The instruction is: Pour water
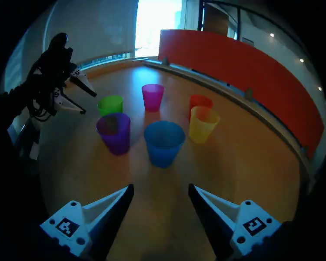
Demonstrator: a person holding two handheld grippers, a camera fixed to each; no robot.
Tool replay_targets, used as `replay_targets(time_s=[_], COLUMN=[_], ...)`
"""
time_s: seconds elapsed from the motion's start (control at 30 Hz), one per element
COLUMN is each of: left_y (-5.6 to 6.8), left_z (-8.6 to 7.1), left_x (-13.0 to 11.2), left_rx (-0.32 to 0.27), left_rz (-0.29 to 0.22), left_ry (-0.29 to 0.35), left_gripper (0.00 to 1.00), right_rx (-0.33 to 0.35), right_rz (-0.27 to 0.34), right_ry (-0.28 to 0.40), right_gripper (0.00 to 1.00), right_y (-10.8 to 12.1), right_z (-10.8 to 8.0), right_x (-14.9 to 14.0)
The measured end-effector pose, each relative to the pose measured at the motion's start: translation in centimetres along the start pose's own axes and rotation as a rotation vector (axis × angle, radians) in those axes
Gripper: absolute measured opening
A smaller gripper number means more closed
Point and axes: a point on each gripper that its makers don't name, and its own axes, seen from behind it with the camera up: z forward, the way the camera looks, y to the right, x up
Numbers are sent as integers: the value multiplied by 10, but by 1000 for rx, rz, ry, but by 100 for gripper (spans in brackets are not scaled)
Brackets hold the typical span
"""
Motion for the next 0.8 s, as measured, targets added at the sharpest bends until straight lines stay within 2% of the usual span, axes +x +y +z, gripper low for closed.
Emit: replay_targets(time_s=[0.27,0.5,0.8], left_y=[-12,-29,-51], left_z=[-13,-22,-40], left_x=[13,16,26], left_rx=[61,156,256], left_rz=[-50,-82,-190], left_ry=[80,151,257], left_gripper=[91,91,92], right_rx=[-43,-119,-217], right_rz=[37,56,59], right_ry=[83,146,236], right_gripper=[97,97,97], right_y=[8,27,45], right_z=[-14,-27,-47], right_x=[15,21,25])
